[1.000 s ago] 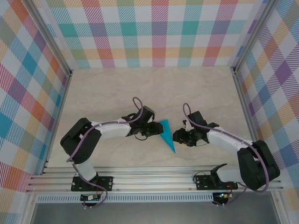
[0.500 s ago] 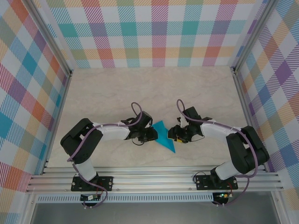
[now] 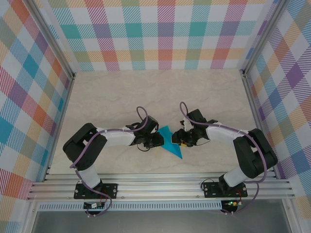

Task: Fold a paper plane with a square sheet of paper (pick it up from the middle)
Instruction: Pick up the paper plane from the center of the table.

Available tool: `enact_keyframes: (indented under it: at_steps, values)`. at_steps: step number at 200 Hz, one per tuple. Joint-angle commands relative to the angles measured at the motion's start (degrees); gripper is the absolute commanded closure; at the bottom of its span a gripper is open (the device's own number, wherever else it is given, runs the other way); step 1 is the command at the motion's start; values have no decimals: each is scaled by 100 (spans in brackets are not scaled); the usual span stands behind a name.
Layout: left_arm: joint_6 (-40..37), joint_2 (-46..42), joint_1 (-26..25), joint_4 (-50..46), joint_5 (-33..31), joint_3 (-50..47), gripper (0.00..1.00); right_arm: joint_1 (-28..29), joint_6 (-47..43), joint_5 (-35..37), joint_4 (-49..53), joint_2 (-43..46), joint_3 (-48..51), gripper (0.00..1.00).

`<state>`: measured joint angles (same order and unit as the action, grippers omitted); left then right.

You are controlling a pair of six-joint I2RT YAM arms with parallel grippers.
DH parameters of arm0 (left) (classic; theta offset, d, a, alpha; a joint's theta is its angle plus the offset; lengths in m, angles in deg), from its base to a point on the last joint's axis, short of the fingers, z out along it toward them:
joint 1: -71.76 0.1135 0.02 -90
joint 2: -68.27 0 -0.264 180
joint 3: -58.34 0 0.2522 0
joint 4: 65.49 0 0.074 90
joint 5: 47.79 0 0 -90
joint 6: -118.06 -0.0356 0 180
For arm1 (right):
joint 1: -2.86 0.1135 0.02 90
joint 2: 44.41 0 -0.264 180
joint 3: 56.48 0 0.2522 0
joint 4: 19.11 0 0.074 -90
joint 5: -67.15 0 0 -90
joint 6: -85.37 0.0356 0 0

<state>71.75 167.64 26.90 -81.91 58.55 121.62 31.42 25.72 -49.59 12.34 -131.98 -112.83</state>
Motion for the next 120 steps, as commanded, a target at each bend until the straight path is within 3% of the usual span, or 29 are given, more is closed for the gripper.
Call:
enact_keyframes:
  at_steps: [1,120]
  values:
    - [-95,-72,-44,36,-61,-66,80,86,-180,-100,111,-46,-189,50]
    - [-70,-89,-42,128,-16,-113,80,344,-420,341,361,-149,-282,52]
